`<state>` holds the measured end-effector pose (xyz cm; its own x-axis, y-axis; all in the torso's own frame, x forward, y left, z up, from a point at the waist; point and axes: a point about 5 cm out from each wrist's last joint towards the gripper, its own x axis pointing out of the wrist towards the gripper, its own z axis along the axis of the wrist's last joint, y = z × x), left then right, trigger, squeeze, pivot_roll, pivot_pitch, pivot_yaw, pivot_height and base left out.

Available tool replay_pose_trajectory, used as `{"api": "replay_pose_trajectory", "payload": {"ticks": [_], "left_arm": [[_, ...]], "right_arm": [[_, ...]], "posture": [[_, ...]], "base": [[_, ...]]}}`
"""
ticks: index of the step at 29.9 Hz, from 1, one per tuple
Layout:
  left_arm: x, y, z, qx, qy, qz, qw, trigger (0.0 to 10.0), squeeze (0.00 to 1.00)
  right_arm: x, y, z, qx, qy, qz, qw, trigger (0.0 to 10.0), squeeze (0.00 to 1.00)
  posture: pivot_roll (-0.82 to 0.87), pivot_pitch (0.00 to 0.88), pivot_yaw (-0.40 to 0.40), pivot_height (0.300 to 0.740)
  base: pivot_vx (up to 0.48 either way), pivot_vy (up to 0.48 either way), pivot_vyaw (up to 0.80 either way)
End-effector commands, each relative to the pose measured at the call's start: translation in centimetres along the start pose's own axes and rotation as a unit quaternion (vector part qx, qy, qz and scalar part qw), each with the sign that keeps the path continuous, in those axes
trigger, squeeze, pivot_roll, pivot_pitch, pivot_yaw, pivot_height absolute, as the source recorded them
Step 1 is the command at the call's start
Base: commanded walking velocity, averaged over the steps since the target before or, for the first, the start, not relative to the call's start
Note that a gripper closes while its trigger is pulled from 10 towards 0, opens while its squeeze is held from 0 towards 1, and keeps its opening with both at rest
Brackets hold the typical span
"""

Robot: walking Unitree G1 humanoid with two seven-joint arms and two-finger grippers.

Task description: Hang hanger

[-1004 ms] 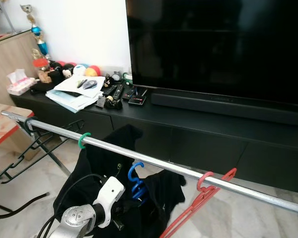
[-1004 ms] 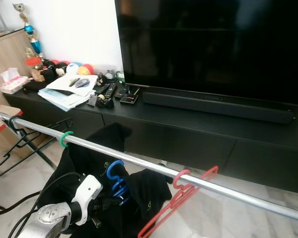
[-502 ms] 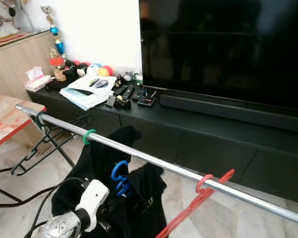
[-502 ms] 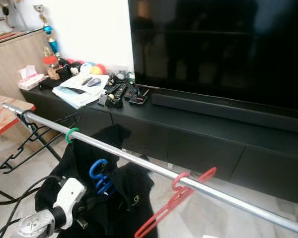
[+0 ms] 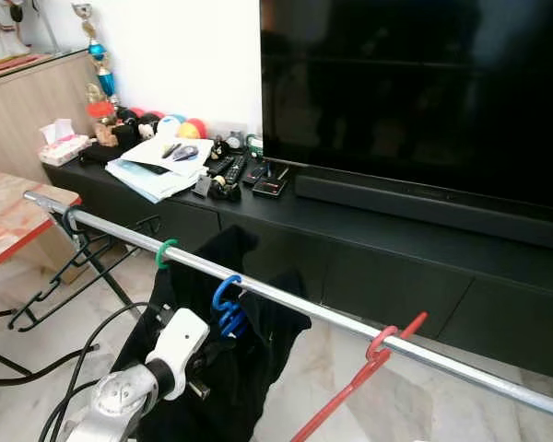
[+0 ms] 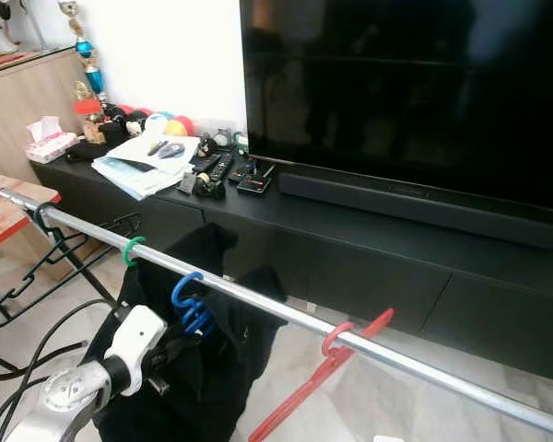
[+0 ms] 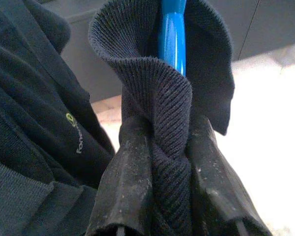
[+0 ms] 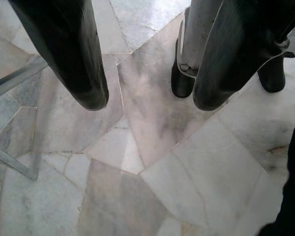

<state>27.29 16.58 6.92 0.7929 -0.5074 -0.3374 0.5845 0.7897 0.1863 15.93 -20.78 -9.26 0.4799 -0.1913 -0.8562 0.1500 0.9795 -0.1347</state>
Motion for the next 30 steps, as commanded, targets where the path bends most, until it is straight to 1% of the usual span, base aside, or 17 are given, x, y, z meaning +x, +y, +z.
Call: {"api": "replay_pose_trajectory", "payload": {"ticks": [1,10,13,18,20,21,22,24,27,28,29,30], "left_arm": [[0.4,0.3,0.3,0.013,0.002,0.003,1.000,10.0,0.00],[1.8,0.9,1.2,0.014,0.000,0.016,1.000,10.0,0.00],[2.2,1.0,1.3,0.016,0.006,0.024,1.000,10.0,0.00],[3.1,1.1,1.6,0.016,0.014,0.035,0.999,10.0,0.00],[3.4,1.1,1.4,0.014,0.030,0.038,0.999,10.0,0.00],[3.5,0.9,0.9,0.011,0.050,0.033,0.998,10.0,0.00],[3.5,0.9,0.9,0.011,0.050,0.033,0.998,10.0,0.00],[3.2,0.4,-0.4,0.016,0.084,0.013,0.996,10.0,0.00],[2.8,0.0,-1.0,0.014,0.089,0.001,0.996,10.0,0.00],[2.7,-0.1,-1.1,0.011,0.087,-0.001,0.996,10.0,0.04],[2.6,-0.2,-1.1,0.009,0.084,-0.001,0.996,10.0,0.14],[2.5,-0.2,-1.0,0.006,0.076,0.002,0.997,10.0,1.00]], "right_arm": [[0.0,0.2,-0.1,-0.001,0.001,0.003,1.000,10.0,0.00],[0.0,0.2,-0.2,-0.001,0.002,0.003,1.000,10.0,0.00],[0.0,0.3,-0.2,-0.001,0.002,0.004,1.000,10.0,0.00],[0.0,0.2,-0.3,-0.003,0.004,0.005,1.000,10.0,0.00],[-0.1,0.2,-0.4,-0.003,0.004,0.005,1.000,10.0,0.00],[-0.1,0.2,-0.4,-0.003,0.004,0.004,1.000,10.0,0.00],[-0.1,0.2,-0.4,-0.003,0.004,0.004,1.000,10.0,0.00],[-0.1,0.1,-0.4,-0.003,0.005,0.004,1.000,10.0,0.00],[-0.1,0.1,-0.5,-0.003,0.005,0.004,1.000,10.0,0.00],[-0.1,0.1,-0.5,-0.004,0.005,0.004,1.000,10.0,0.00],[-0.1,0.1,-0.5,-0.004,0.005,0.004,1.000,10.0,0.00],[-0.1,0.1,-0.5,-0.004,0.005,0.004,1.000,10.0,0.00]], "posture": [[0.06,0.000,0.004,0.740],[0.06,0.000,0.007,0.740],[0.06,0.000,0.007,0.740],[0.05,0.000,0.003,0.740],[0.05,0.000,0.003,0.740],[0.05,0.000,0.004,0.740],[0.05,0.000,0.004,0.740],[0.05,0.000,0.005,0.740],[0.05,0.000,0.007,0.740],[0.05,0.000,0.007,0.740],[0.05,0.000,0.007,0.740],[0.05,0.000,0.007,0.740]], "base": [[0.000,0.000,0.00],[0.000,0.000,0.00],[0.000,0.000,0.00],[0.000,0.000,0.00],[0.000,0.000,0.00],[0.000,0.000,0.00],[0.000,0.000,0.00],[0.000,0.000,0.00],[0.000,0.000,0.00],[0.000,0.000,0.00],[0.000,0.000,0.00],[0.000,0.000,0.00]]}}
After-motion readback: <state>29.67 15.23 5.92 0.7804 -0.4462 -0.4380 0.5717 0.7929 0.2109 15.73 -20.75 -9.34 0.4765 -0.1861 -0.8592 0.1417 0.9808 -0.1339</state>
